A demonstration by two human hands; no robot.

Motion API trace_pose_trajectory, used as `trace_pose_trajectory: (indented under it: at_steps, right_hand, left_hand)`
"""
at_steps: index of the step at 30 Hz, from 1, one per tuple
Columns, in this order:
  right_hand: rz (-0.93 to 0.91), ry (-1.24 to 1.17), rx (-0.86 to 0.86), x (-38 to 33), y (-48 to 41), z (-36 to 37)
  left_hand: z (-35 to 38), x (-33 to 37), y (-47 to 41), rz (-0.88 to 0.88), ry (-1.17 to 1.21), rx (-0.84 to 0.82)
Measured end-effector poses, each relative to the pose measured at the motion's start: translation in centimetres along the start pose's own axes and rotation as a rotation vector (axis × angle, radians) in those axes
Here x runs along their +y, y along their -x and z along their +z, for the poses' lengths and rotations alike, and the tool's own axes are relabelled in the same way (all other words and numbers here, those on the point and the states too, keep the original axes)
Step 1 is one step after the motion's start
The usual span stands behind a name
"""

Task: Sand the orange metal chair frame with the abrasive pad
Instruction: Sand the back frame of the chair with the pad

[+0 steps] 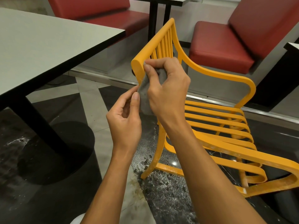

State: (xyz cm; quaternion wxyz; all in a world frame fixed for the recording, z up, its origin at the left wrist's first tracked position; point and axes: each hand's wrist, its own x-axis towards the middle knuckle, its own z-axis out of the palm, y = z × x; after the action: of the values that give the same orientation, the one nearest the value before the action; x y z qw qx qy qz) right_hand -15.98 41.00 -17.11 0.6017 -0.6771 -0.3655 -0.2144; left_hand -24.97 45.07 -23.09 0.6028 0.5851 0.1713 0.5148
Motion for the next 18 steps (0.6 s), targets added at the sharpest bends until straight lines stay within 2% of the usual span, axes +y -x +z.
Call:
trace_pose_trajectory:
  at_steps: [5,11,18]
  right_hand:
    - [0.015,0.053,-0.068,1.7,2.4,-1.7]
    - [-0.035,0.019,0.001,-0.2,-0.2,-0.2]
    - [-0.021,0.092,-0.114,1.4,2.1,-2.2]
  left_hand:
    - [-0.1,-0.1,0.0,-0.005,0.016,-0.037]
    - [-0.1,-0.1,0.0,-0.029,0.014,-0.008]
    - [-0.1,0.1,0.0,-0.017,0.024,-0.047]
